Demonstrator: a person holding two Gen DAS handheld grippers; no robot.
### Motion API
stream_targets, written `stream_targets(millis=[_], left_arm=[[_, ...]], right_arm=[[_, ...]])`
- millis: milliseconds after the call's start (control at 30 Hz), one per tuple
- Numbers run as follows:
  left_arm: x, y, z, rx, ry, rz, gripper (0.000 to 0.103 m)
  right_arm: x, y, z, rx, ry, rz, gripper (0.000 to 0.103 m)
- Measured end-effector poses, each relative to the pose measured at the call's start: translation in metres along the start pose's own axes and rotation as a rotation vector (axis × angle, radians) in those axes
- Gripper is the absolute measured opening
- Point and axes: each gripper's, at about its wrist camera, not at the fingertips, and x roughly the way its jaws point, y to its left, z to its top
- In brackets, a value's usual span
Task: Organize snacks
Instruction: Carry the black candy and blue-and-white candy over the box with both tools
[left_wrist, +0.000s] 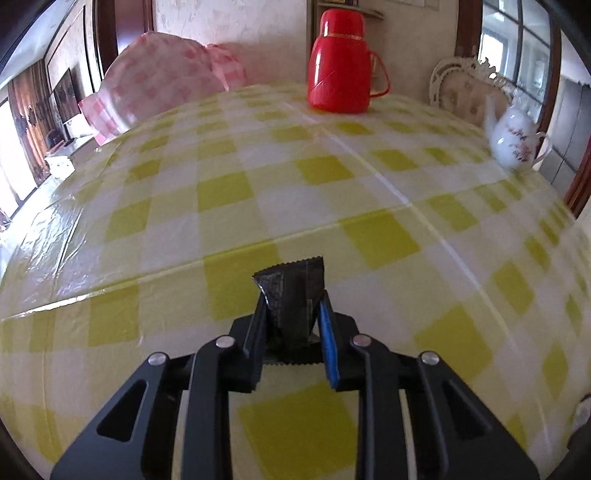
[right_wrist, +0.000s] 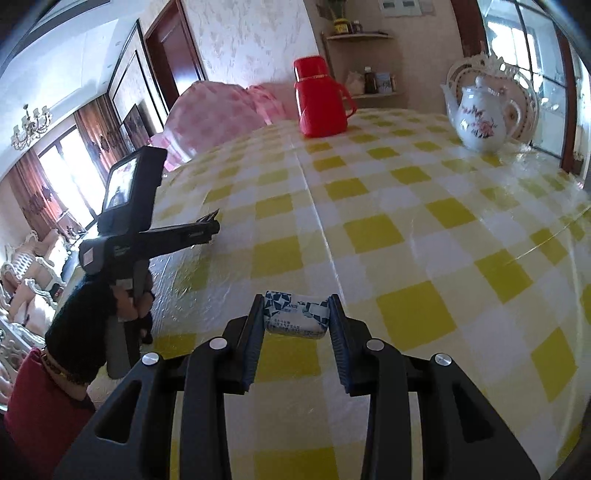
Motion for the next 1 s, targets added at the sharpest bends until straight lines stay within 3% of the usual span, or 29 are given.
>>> stream_targets(millis=[267, 467, 767, 1000], left_arm=[[-0.031, -0.030, -0.016, 0.013, -0.038, -0.016, 0.026], [-0.056, -0.048, -0.043, -0.004, -0.030, -0.066, 0.026], [-0.097, -0.090, -0.087, 0.051, -0.048, -0.132, 0.026], [-0.113, -0.085, -0.111, 0.002, -0.054, -0.168, 0.026]], right_arm=[[0.006, -0.016, 0.000, 0.035, -0.001, -0.055, 0.034], [0.013, -0.025, -0.001, 0.062, 0.013, -0.089, 0.034], [0.013, -0.029, -0.007, 0.089, -0.018, -0.153, 0.034], [-0.004, -0.047, -0.017, 0.182, -0.038, -0.157, 0.034]])
